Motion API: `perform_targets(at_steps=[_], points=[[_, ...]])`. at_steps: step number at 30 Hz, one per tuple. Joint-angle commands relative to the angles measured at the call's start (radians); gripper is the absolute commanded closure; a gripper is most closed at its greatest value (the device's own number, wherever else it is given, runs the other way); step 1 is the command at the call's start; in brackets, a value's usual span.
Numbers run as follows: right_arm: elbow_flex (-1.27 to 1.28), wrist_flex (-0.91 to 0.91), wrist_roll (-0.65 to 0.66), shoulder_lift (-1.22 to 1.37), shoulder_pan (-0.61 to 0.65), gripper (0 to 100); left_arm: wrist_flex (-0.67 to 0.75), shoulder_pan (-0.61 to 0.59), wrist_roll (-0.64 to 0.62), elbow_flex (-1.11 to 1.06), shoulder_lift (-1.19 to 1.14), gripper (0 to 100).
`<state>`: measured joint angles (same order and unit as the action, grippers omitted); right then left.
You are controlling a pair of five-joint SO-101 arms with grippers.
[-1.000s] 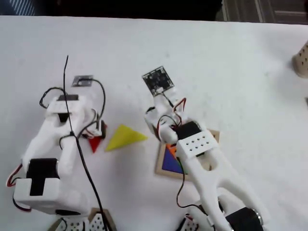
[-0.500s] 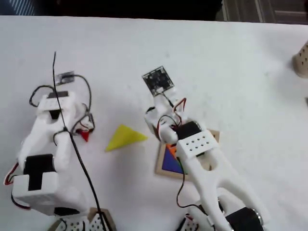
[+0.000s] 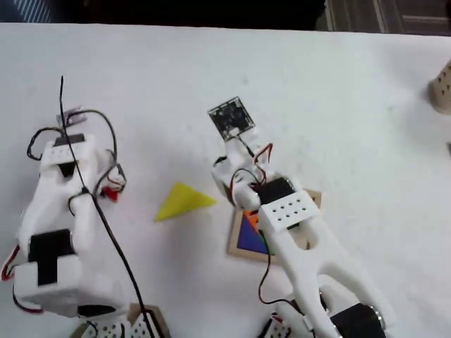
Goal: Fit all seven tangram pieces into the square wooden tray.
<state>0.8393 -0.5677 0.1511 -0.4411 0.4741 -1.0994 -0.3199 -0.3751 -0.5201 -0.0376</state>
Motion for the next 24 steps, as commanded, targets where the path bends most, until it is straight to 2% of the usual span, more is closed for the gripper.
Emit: perform_targets(at_steps=[1, 7, 18, 24], points=[[-0.011, 0.021, 0.009, -0.012, -0.004, 98.0, -0.068, -0.007, -0.008, 0.032, 0.225, 90], [-0.011, 0.021, 0.009, -0.012, -0.004, 98.0, -0.044, 0.058, -0.008, -0.074, 0.486, 90], [-0.011, 0.021, 0.009, -0.012, -0.004, 98.0, -0.04, 0.044, -0.005, -0.089, 0.506, 90], [-0.011, 0.019, 0.011, -0.01, -0.004, 98.0, -0.008, 0.053, 0.14, -0.16, 0.504, 90]])
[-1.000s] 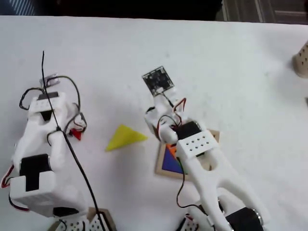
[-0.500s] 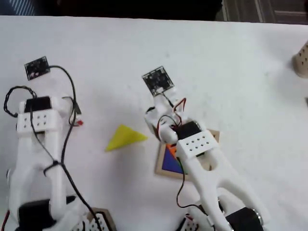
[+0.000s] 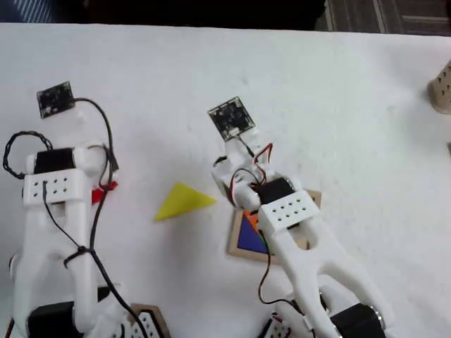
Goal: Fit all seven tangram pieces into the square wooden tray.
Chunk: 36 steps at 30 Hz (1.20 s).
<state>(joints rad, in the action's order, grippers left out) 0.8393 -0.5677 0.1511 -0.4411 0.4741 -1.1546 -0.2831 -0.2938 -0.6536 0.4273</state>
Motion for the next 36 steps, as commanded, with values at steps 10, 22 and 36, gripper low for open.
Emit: perform_targets(at_steps=[10, 22, 36], points=[[-0.011, 0.019, 0.011, -0.002, -0.002, 97.8, 0.147, -0.107, 0.216, -0.123, 0.041, 80], [-0.011, 0.021, 0.011, -0.002, -0.001, 97.8, 0.043, -0.136, 0.325, 0.064, -0.257, 68], [-0.011, 0.021, 0.011, -0.002, 0.004, 97.8, -0.021, -0.182, 0.526, 0.356, -0.582, 66]])
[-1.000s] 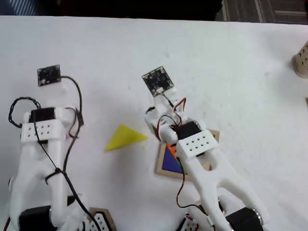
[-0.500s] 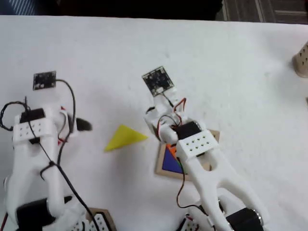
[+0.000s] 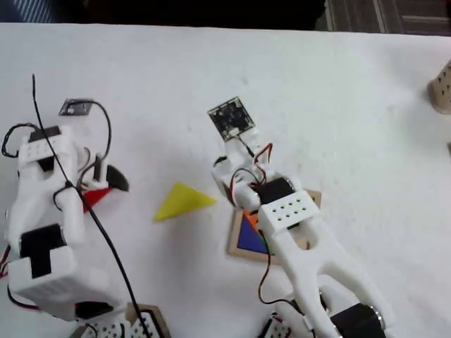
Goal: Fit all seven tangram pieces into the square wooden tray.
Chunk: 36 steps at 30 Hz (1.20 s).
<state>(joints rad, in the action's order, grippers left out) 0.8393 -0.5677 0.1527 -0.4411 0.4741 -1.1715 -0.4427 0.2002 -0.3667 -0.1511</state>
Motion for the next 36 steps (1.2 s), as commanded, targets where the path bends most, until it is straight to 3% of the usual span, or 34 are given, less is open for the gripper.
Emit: perform_targets(at_steps=[1, 7, 23, 30, 36], points=[[-0.011, 0.021, 0.011, -0.004, 0.01, 97.8, -0.003, -0.024, 0.044, 0.071, -0.015, 66], [-0.011, 0.019, 0.011, -0.002, 0.022, 97.8, 0.064, -0.007, 0.051, 0.08, -0.133, 66], [-0.009, 0.019, 0.011, -0.004, 0.021, 97.8, 0.031, 0.021, 0.049, 0.101, -0.183, 67], [-0.009, 0.016, 0.011, -0.005, 0.021, 97.8, 0.031, 0.054, 0.054, 0.124, -0.203, 84], [-0.009, 0.016, 0.011, -0.008, 0.019, 97.8, 0.031, 0.056, 0.051, 0.161, -0.203, 86]])
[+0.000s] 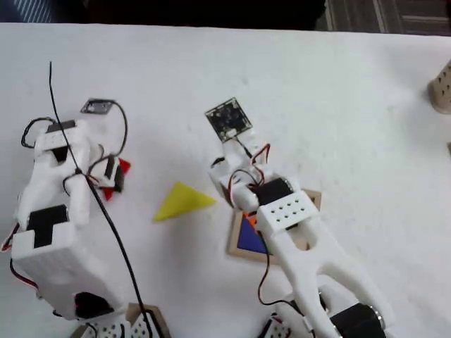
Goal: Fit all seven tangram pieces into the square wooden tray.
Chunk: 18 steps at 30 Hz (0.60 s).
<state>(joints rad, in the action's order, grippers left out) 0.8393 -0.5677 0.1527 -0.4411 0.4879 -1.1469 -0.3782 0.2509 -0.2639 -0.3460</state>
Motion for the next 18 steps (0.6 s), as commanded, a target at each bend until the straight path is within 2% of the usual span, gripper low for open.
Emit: perform_targets(at_steps=[1, 7, 15, 18], points=[[-0.009, 0.016, 0.011, -0.008, 0.005, 97.8, 0.006, -0.008, 0.0, 0.058, -0.008, 86], [-0.009, 0.019, 0.011, -0.007, 0.008, 97.8, 0.006, -0.01, -0.015, 0.058, -0.005, 86], [-0.009, 0.021, 0.011, -0.005, 0.008, 97.8, -0.002, -0.001, -0.238, 0.084, 0.105, 87], [-0.009, 0.021, 0.011, -0.008, 0.008, 97.8, 0.006, 0.025, -0.292, 0.087, 0.11, 94]])
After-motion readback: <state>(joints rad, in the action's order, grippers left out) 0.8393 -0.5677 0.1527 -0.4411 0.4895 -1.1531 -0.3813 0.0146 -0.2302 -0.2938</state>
